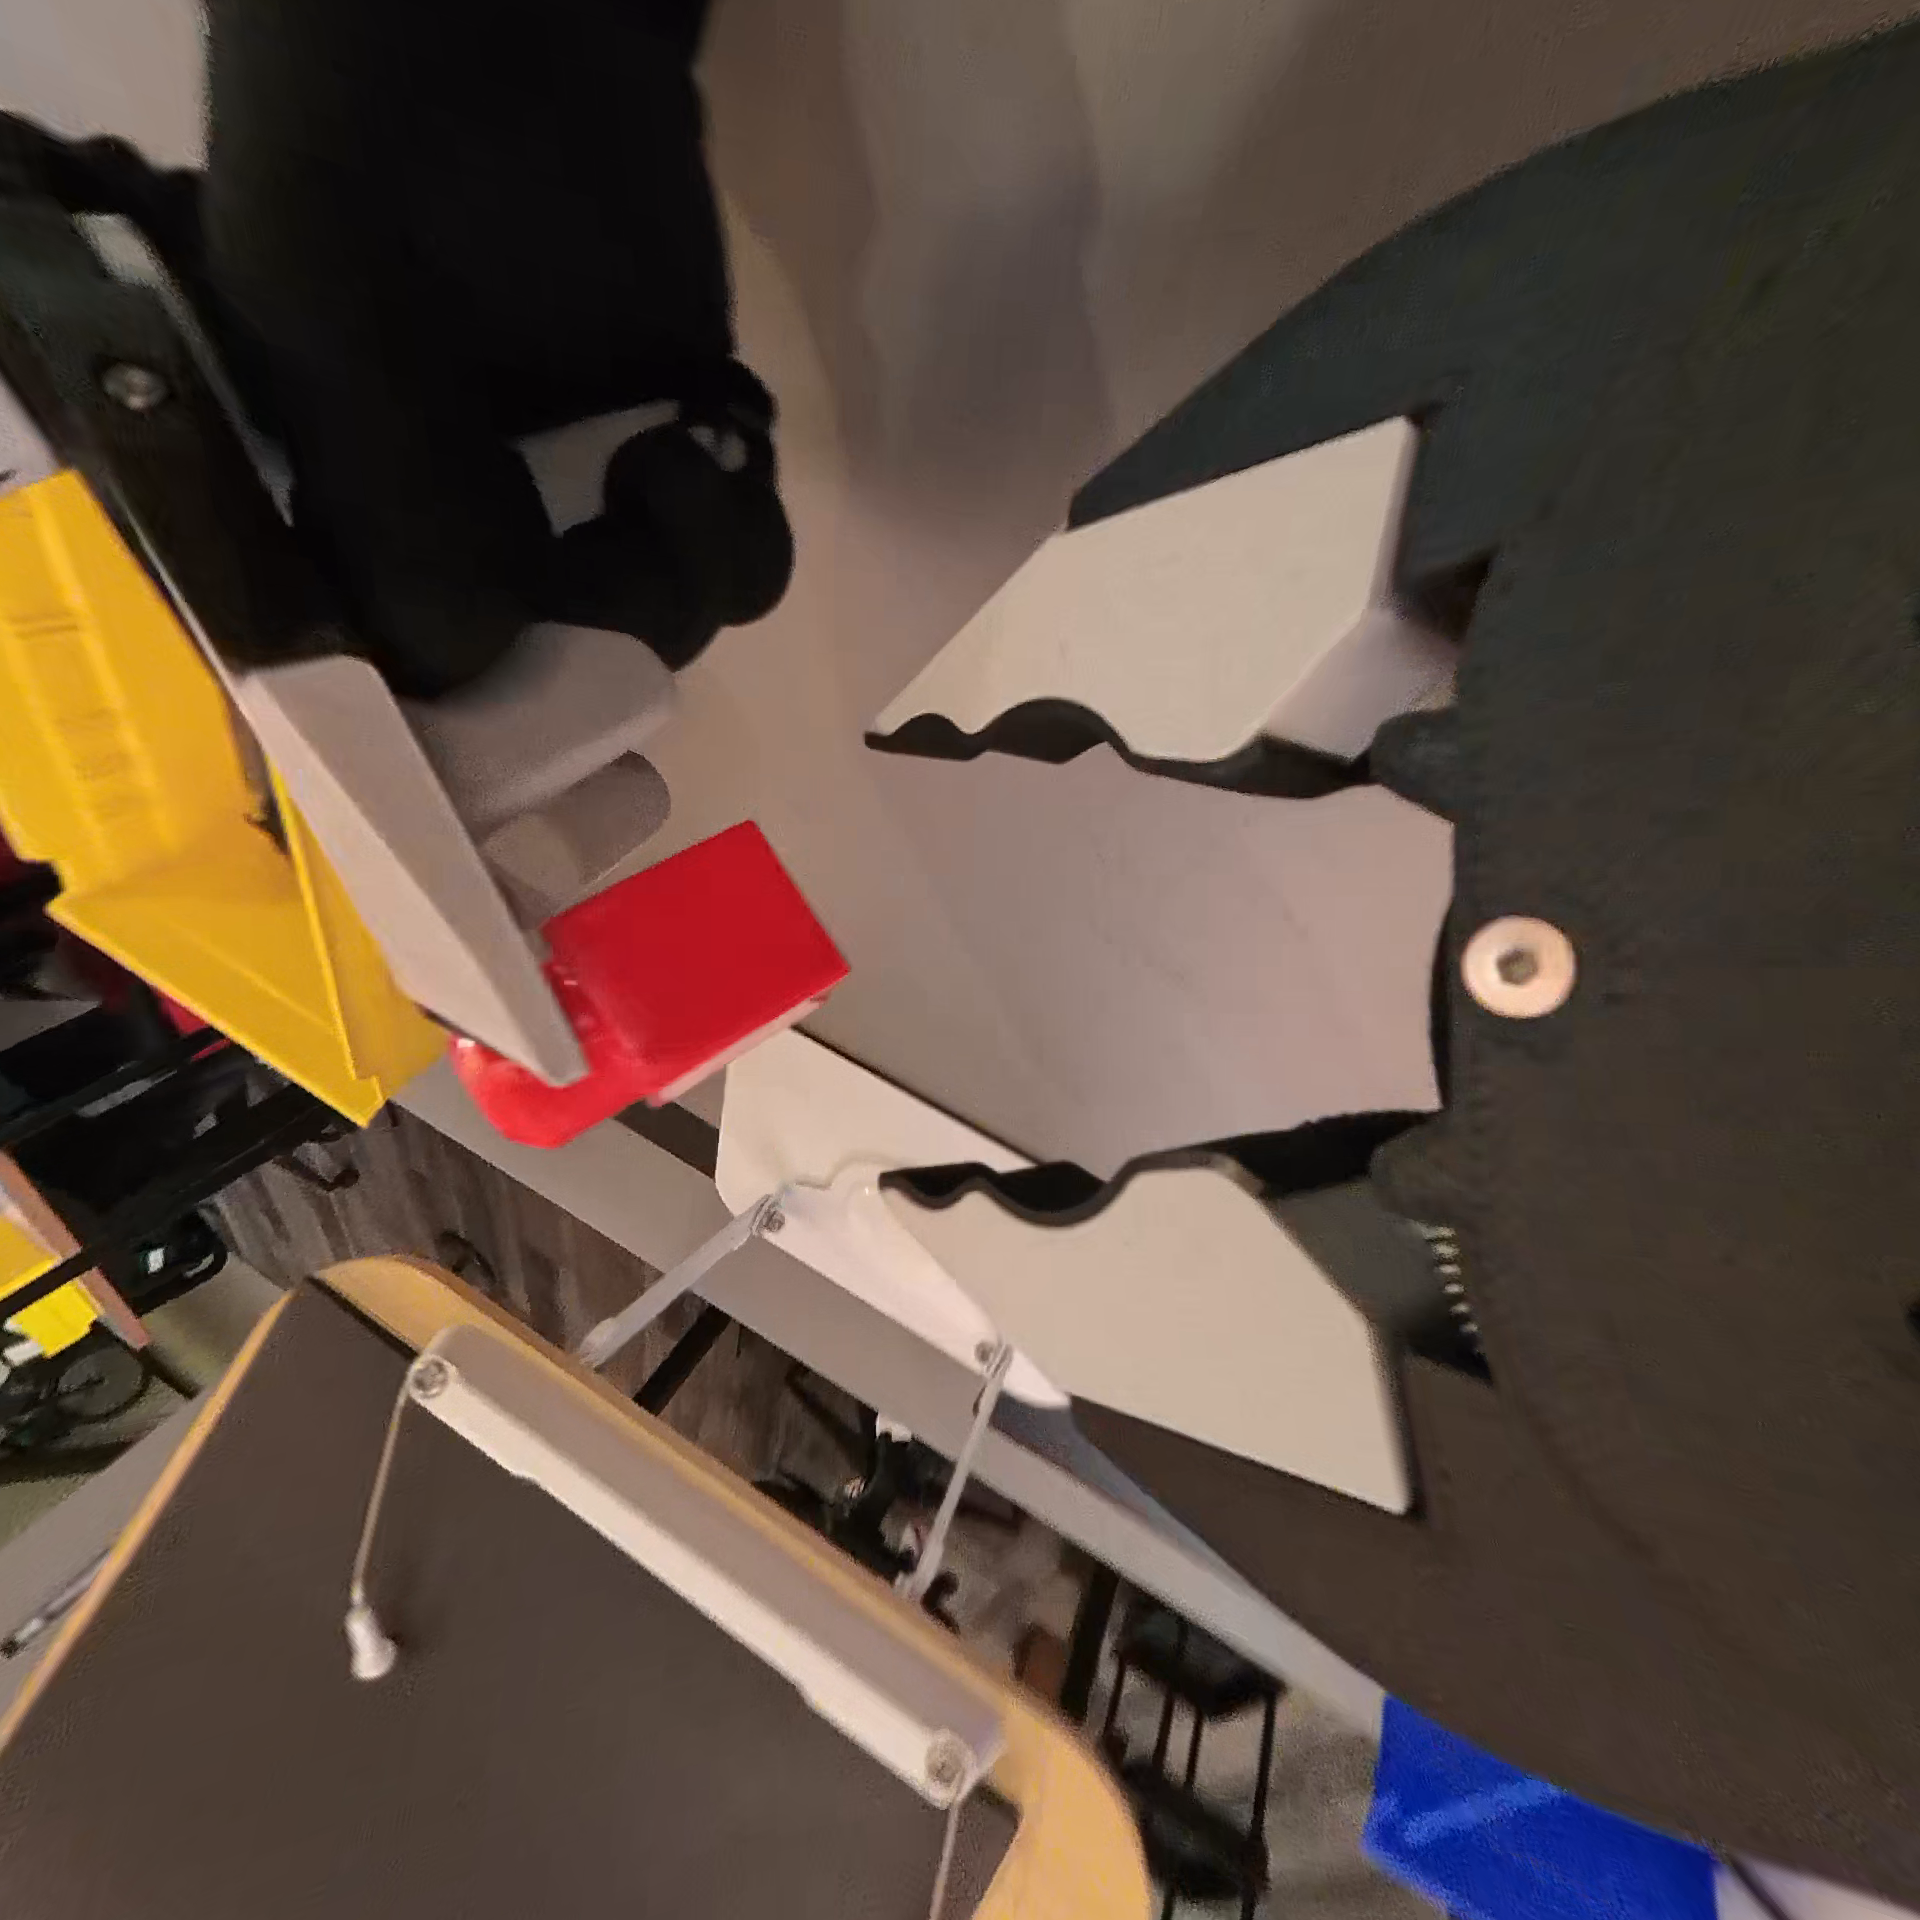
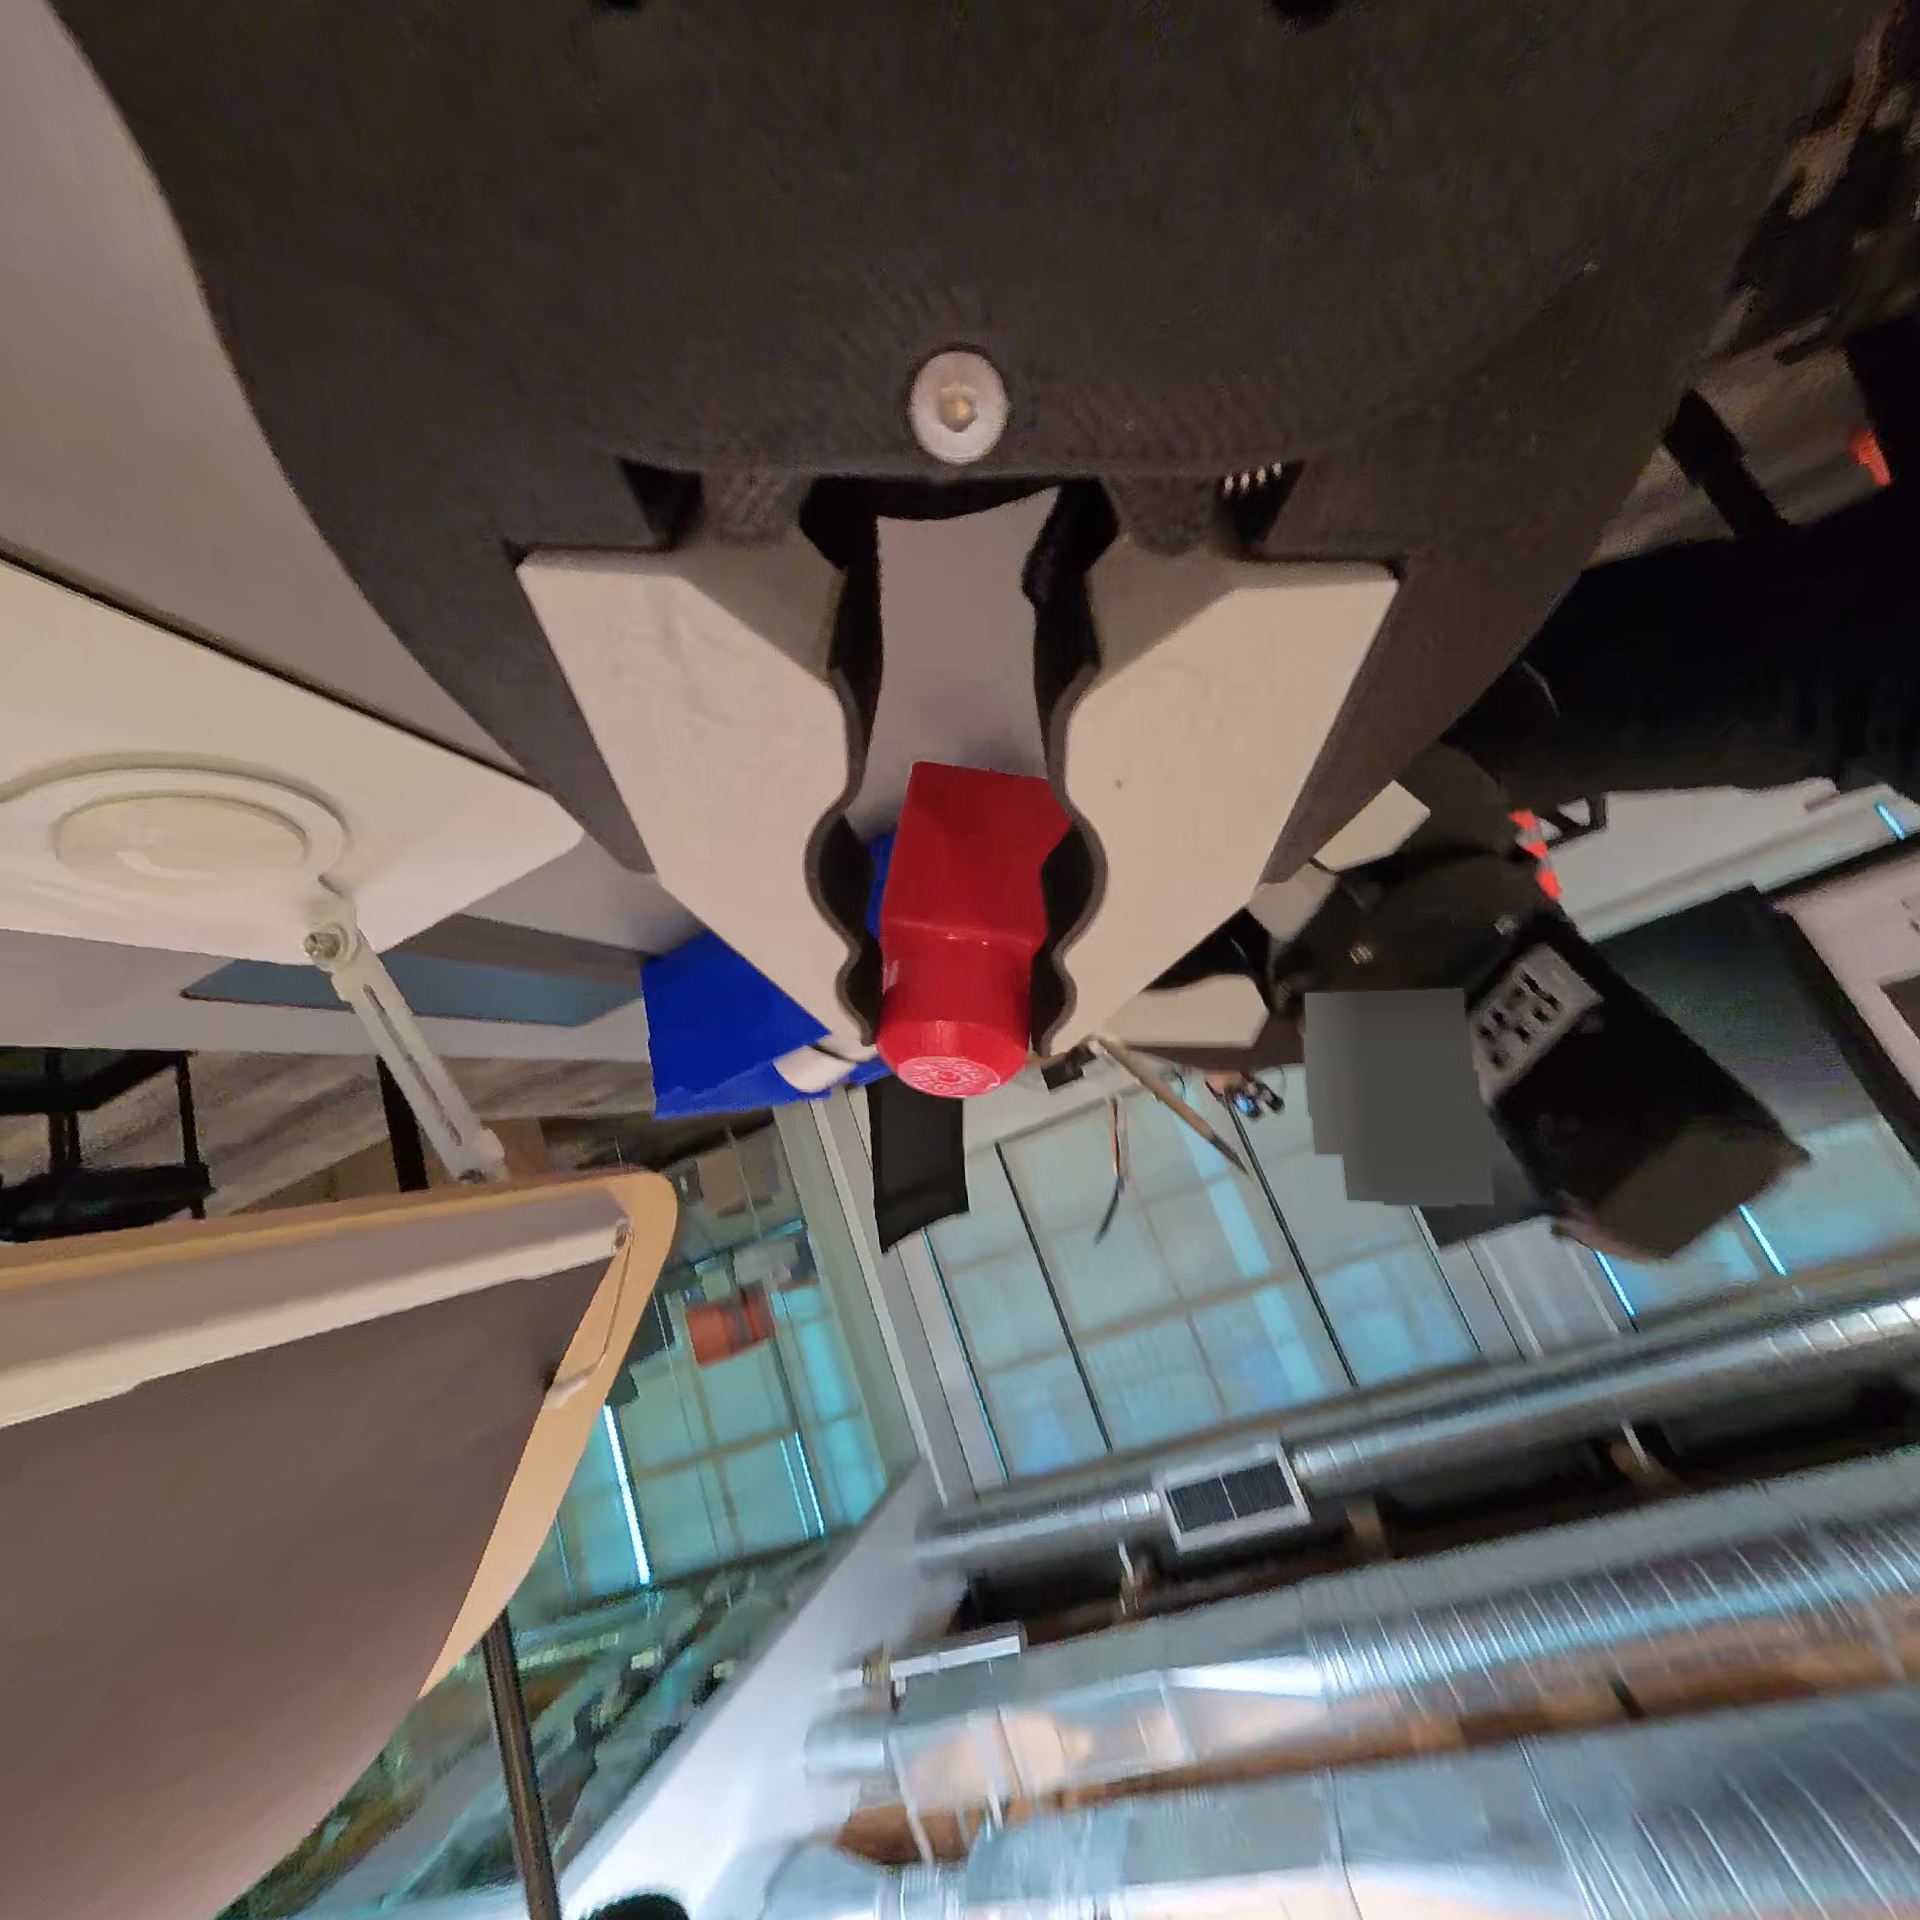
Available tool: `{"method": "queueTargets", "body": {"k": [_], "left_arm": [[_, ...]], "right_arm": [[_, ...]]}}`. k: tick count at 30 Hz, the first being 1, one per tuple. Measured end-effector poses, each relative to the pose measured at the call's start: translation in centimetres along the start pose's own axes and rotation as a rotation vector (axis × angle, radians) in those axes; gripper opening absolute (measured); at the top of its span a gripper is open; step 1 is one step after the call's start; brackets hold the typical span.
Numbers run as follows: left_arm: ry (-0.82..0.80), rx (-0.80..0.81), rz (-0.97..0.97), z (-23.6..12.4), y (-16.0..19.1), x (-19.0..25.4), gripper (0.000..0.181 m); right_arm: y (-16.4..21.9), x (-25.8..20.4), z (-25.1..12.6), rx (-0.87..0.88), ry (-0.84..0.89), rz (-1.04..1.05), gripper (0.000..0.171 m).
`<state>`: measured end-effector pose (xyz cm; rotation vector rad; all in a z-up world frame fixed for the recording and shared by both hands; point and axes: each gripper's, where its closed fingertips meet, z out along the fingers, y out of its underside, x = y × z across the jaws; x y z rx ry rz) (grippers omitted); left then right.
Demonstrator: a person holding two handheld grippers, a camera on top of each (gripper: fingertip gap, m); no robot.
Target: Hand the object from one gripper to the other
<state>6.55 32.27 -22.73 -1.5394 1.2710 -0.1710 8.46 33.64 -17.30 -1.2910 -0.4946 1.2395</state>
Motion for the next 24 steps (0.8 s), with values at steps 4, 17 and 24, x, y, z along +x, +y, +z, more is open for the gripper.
{"method": "queueTargets", "body": {"k": [4,17,24], "left_arm": [[0.071,0.111,-0.251,0.7,-0.5,1.3,0.07],[0.726,0.694,-1.002,-2.8,-6.8,2.2,0.051],[0.717,0.735,-1.019,-3.0,-6.6,1.8,0.035]], "right_arm": [[-1.2,-0.7,-0.3,0.093,-0.043,0.031,0.026],[-2.3,-4.5,-0.4,0.2,-0.269,0.074,0.026],[-2.1,-4.5,-0.3,0.197,-0.27,0.073,0.026]]}}
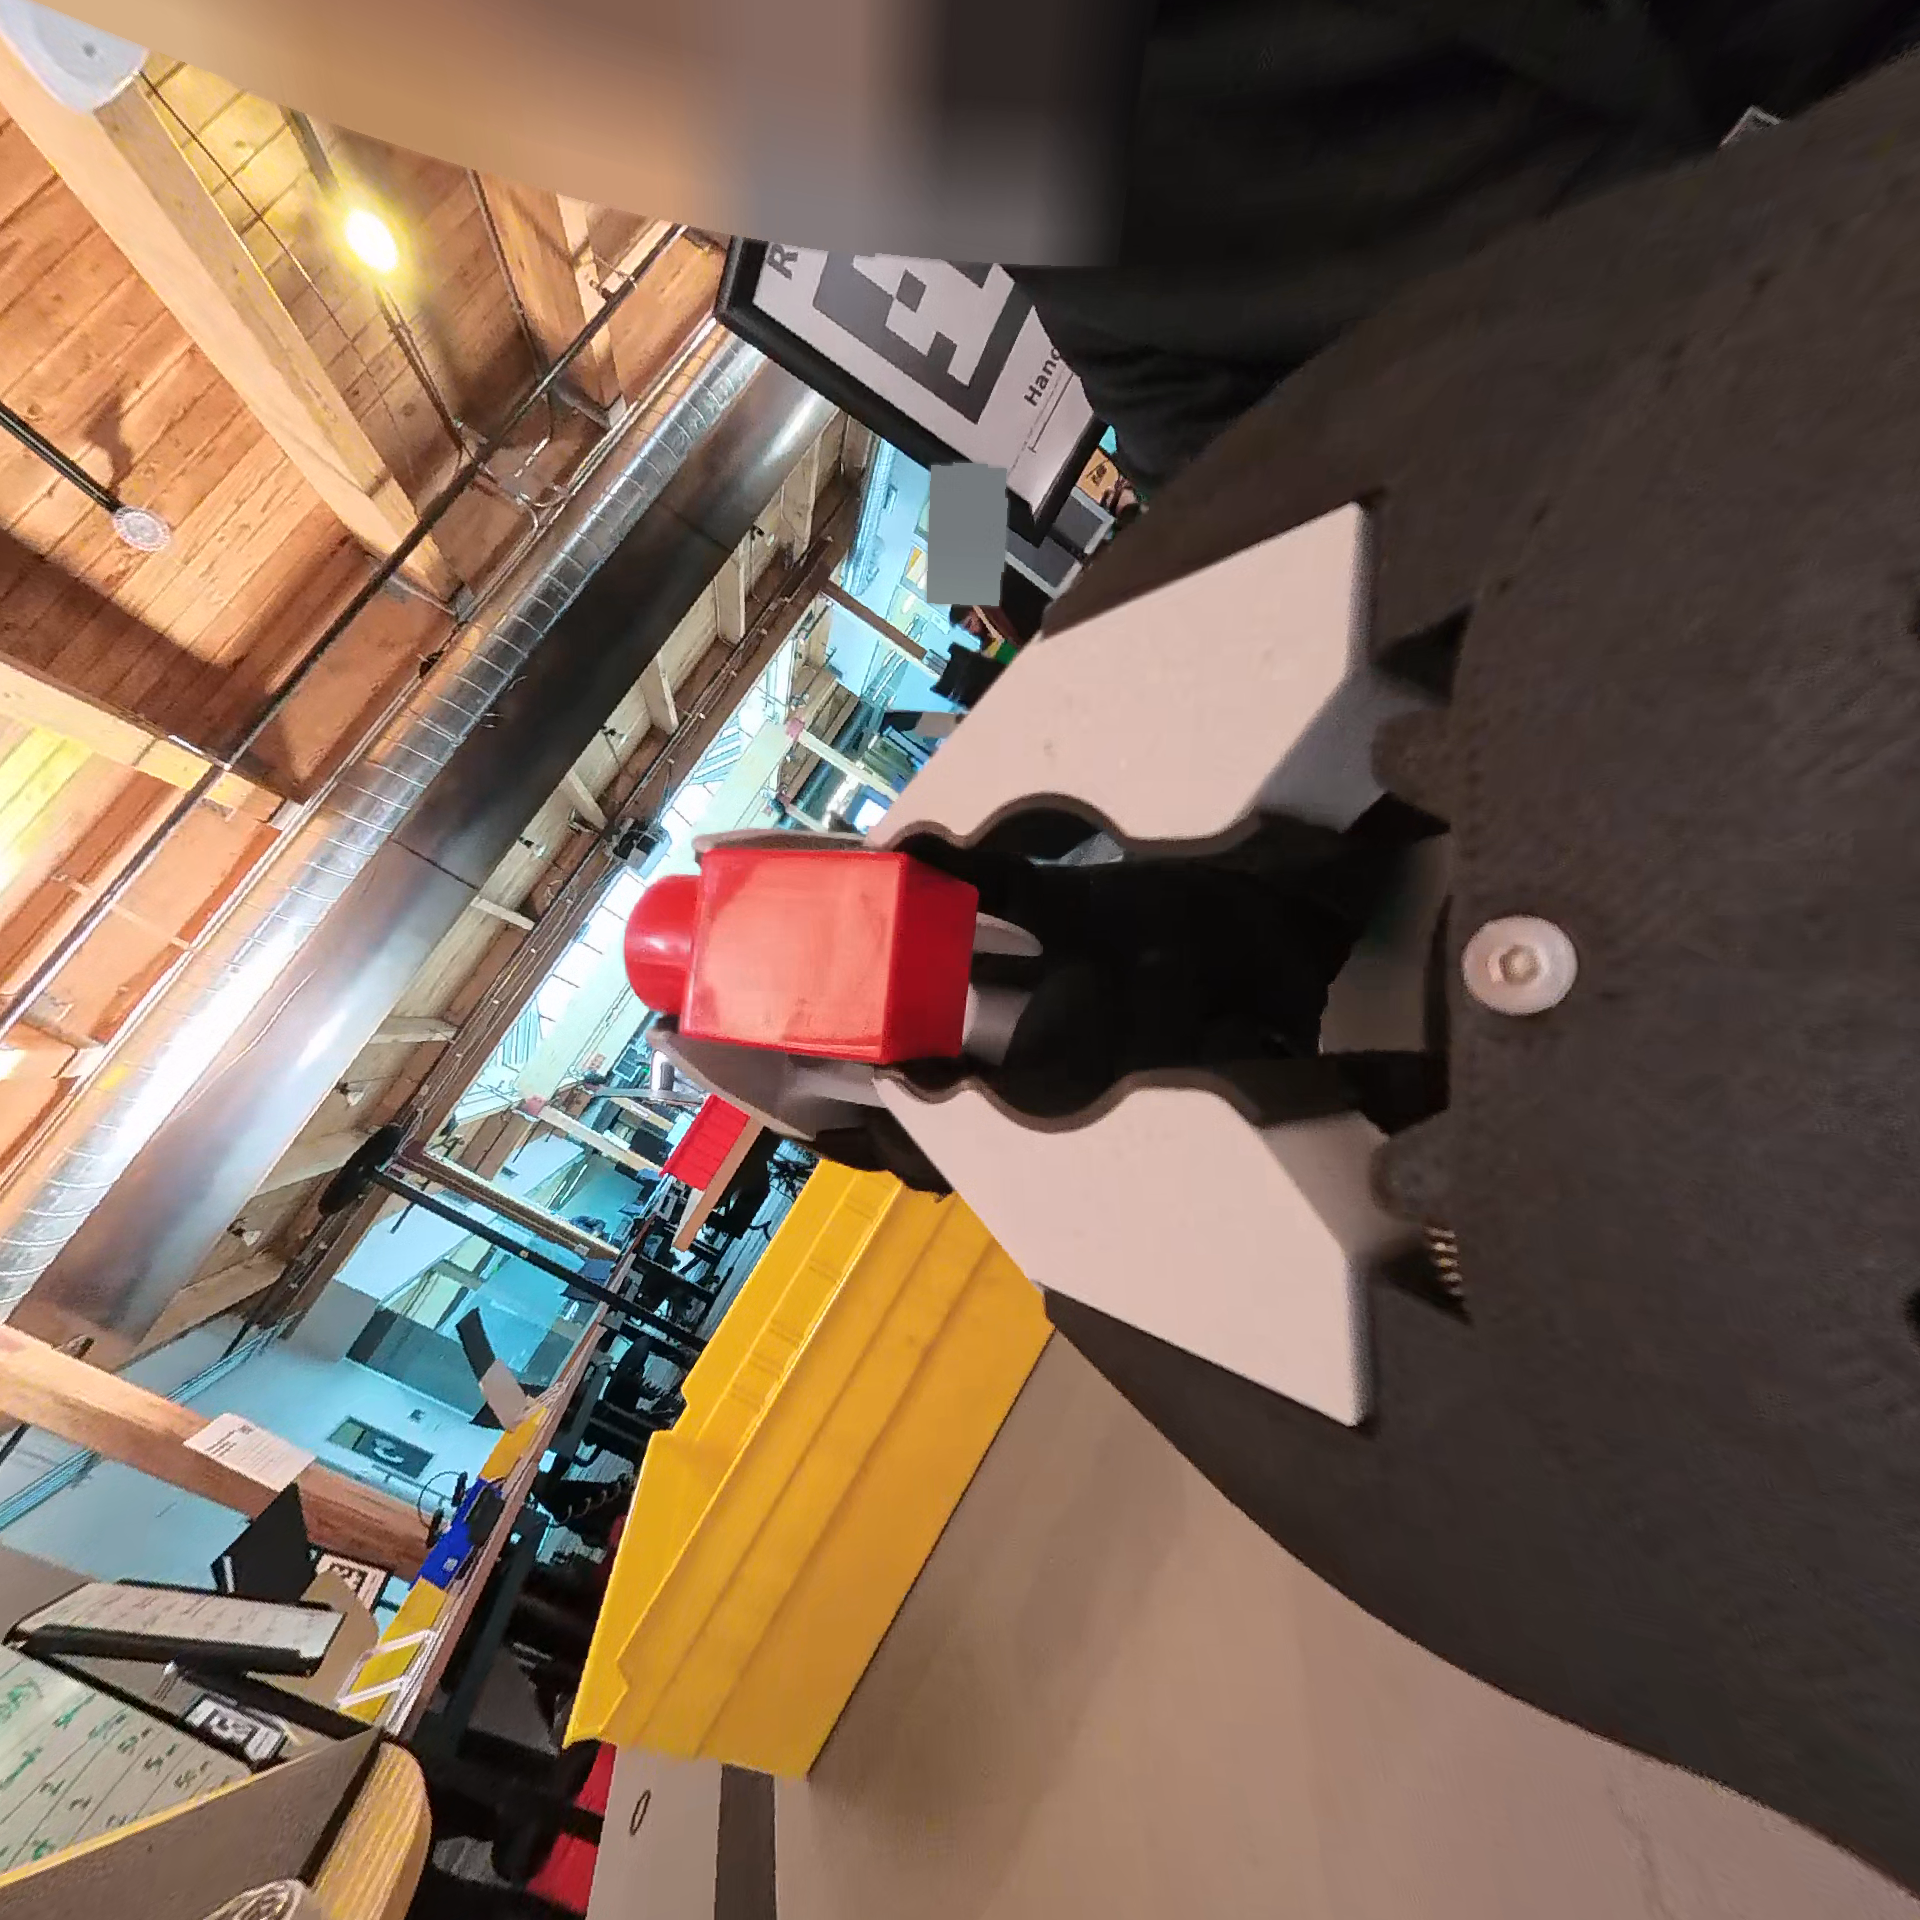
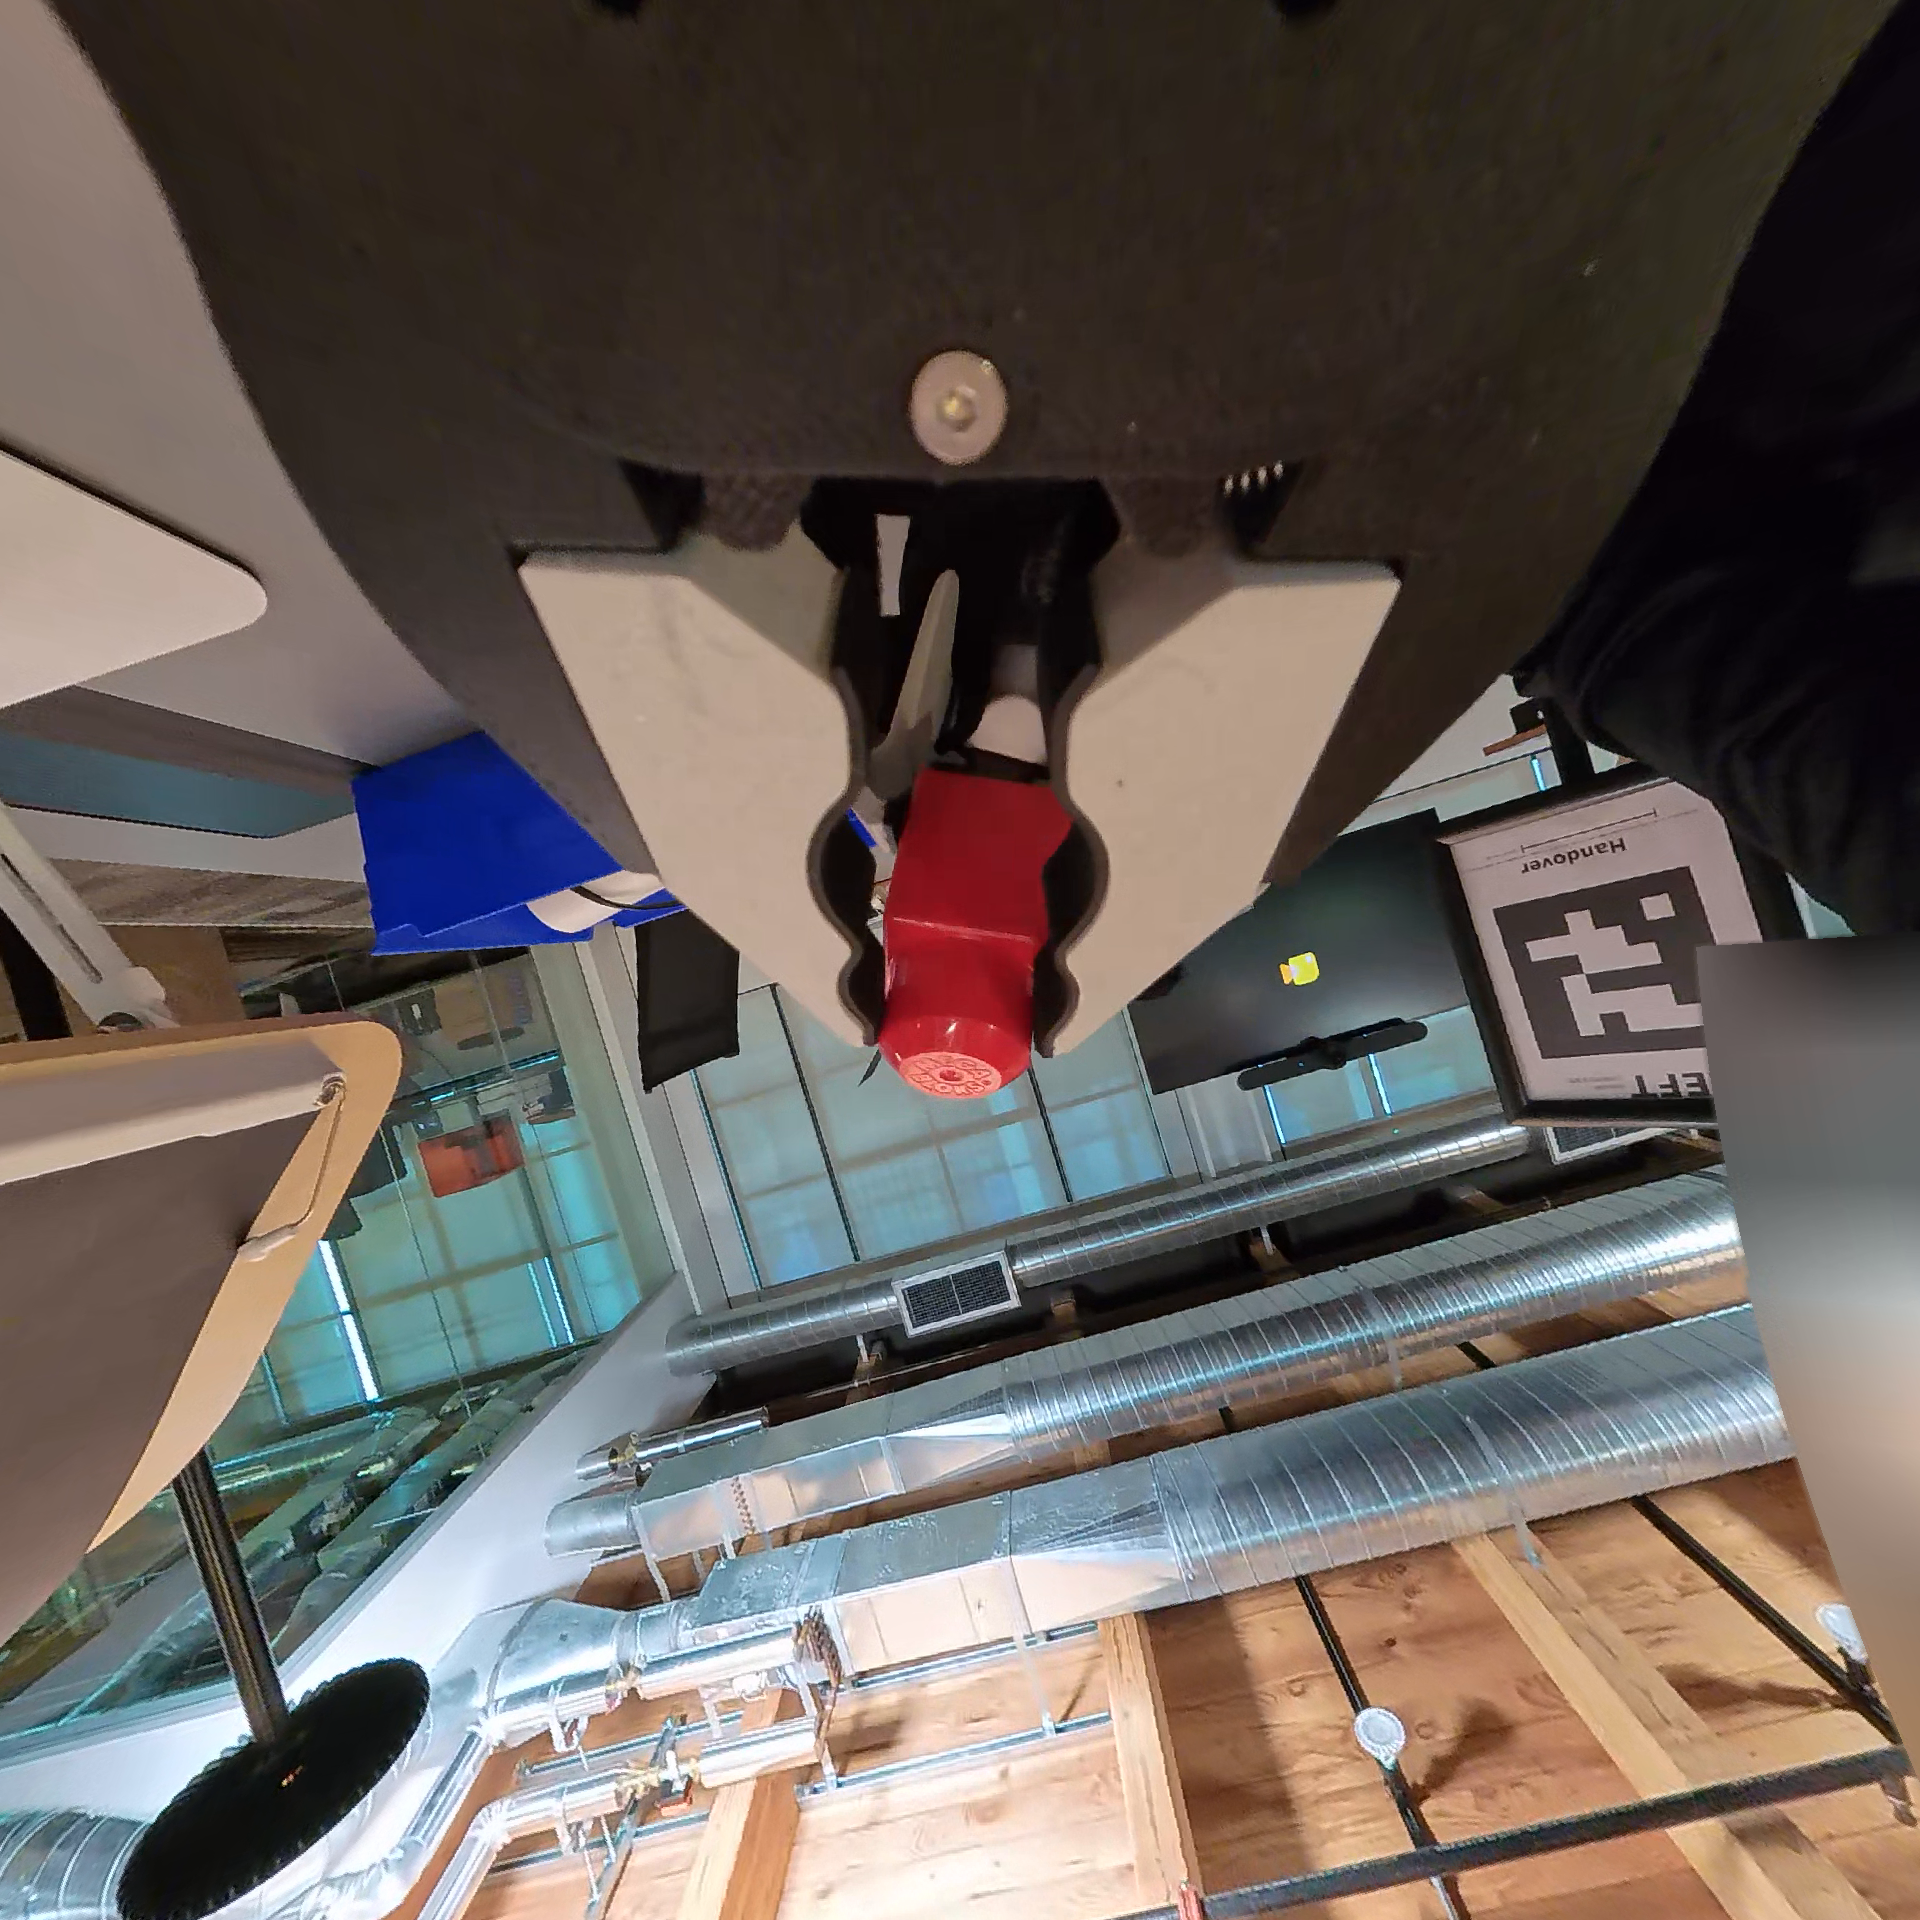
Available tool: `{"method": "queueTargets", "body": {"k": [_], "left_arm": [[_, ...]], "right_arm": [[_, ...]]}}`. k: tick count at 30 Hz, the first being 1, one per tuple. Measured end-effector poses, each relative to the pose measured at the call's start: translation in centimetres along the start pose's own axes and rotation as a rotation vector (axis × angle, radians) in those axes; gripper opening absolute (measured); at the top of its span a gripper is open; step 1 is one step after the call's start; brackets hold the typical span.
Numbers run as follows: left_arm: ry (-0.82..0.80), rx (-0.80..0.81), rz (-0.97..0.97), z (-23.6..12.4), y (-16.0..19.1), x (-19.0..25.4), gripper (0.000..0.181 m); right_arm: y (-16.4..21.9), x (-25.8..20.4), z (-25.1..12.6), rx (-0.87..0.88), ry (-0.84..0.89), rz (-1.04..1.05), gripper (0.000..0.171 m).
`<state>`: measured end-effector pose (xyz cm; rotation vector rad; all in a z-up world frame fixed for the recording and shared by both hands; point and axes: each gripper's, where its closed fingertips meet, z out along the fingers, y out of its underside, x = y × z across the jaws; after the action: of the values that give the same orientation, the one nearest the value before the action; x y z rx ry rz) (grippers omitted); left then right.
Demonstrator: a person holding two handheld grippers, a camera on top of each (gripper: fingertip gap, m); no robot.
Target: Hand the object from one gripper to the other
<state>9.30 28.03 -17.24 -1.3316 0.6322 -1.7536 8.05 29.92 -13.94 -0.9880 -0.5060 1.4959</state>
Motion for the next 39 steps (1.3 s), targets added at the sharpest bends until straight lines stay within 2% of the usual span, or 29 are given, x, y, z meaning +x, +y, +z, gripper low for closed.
{"method": "queueTargets", "body": {"k": [4,9,12,14,17,20,24,28,32,39], "left_arm": [[-0.042,-0.017,0.042,-0.3,-0.2,-0.4,0.034],[-0.172,-0.115,0.229,-1.1,-1.5,-1.4,0.033],[-0.299,-0.271,0.487,-1.6,-2.4,-2.3,0.033],[-0.428,-0.41,0.73,-2.4,-3.0,-3.5,0.033],[-0.577,-0.582,1.086,-3.4,-4.3,-4.4,0.033],[-0.631,-0.742,1.384,-3.8,-4.3,-4.7,0.033],[-0.598,-0.858,1.619,-3.4,-2.9,-4.3,0.033],[-0.547,-0.902,1.692,-3.0,-1.4,-4.0,0.033],[-0.528,-0.892,1.682,-2.7,-0.8,-3.7,0.033],[-0.533,-0.87,1.617,-2.7,-0.8,-4.0,0.034]], "right_arm": [[0.2,0.4,0.0,-0.024,0.023,-0.017,0.026],[0.5,1.6,-0.3,-0.057,0.075,-0.014,0.048],[0.9,2.5,-0.6,-0.095,0.103,0.002,0.058],[1.2,2.9,-0.7,-0.119,0.102,0.046,0.056],[2.2,3.3,-0.7,-0.173,0.093,0.14,0.063],[3.4,3.5,-0.7,-0.23,0.09,0.206,0.067],[4.3,2.8,-0.4,-0.261,0.048,0.248,0.065],[4.6,2.3,-0.2,-0.275,0.022,0.246,0.06],[4.9,1.5,-0.2,-0.298,-0.015,0.224,0.037],[4.8,1.6,-0.3,-0.311,0.007,0.154,0.034]]}}
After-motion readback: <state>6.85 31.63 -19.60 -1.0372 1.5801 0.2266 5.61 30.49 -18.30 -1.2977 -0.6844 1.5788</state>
